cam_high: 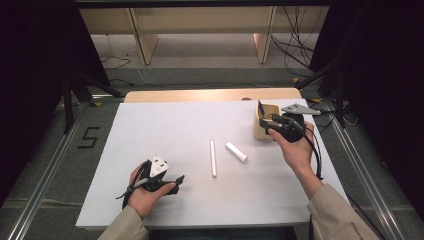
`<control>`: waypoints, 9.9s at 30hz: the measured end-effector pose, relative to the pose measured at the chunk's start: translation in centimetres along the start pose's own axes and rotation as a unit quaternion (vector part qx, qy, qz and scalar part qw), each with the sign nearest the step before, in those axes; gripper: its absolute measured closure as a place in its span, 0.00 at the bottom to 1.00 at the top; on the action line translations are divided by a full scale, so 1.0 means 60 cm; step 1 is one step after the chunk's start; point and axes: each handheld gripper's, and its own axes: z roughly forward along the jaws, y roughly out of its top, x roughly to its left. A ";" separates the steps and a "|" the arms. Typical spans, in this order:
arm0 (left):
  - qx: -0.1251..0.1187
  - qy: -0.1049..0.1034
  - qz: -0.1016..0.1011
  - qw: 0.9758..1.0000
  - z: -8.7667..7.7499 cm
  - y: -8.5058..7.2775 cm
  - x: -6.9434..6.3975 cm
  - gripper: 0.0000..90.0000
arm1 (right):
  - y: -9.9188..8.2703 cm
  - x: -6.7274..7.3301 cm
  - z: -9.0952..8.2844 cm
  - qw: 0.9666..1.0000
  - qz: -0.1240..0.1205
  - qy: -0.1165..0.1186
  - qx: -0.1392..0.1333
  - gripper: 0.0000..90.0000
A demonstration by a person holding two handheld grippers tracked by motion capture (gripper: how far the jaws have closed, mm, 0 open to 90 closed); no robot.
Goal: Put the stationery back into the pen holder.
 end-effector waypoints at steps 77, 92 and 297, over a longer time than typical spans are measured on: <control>0.000 -0.001 0.000 1.000 0.002 0.001 -0.003 0.24 | -0.098 0.245 0.107 0.950 -0.142 0.188 0.206 1.00; 0.001 -0.002 0.000 1.000 0.003 0.001 -0.005 0.24 | -0.067 0.226 0.140 0.965 -0.093 0.149 0.196 0.92; -0.002 -0.004 -0.002 1.000 0.001 0.002 -0.002 0.23 | 0.042 0.141 0.127 0.973 0.069 0.074 0.207 0.88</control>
